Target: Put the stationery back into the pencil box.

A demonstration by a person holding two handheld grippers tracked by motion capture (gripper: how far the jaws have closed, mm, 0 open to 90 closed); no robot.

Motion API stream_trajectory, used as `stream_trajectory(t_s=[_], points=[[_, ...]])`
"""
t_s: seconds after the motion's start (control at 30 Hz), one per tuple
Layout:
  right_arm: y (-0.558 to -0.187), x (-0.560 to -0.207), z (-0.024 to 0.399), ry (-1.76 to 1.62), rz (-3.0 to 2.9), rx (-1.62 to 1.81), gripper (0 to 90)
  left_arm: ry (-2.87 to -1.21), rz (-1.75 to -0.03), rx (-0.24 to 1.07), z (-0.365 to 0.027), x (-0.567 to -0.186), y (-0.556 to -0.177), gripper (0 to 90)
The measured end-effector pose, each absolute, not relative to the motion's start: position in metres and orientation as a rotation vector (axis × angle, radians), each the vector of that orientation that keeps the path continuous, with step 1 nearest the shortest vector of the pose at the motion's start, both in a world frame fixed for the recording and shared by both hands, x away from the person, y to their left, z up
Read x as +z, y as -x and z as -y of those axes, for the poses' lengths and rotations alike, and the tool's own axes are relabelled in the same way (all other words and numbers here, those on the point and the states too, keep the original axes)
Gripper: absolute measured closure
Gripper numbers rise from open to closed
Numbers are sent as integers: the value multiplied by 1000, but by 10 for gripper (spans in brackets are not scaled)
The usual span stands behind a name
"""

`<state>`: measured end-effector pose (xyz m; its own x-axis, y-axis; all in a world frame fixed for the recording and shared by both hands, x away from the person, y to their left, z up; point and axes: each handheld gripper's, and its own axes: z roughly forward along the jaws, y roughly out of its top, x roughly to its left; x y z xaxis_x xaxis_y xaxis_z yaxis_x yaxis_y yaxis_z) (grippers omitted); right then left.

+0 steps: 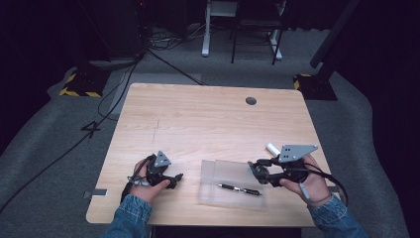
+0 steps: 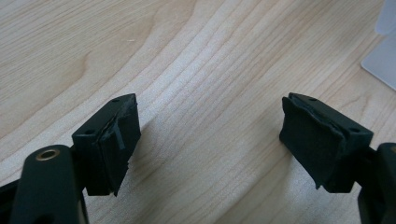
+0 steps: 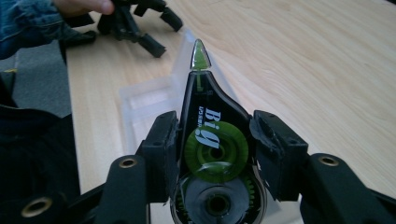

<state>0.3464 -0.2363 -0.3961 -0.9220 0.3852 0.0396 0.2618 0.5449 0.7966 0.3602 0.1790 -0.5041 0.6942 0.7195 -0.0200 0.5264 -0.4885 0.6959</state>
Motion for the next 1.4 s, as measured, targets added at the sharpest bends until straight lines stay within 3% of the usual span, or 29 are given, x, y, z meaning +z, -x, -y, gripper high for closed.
stream_trajectory(t_s=[0.63,1.4], points=[[-339,-434,200,-372,-2901,1213,524,-2208,-946,359,-179,-504,-360,200],[-345,-454,199,-348,-2997,1016,524,-2208,-946,358,-179,-504,-360,200]])
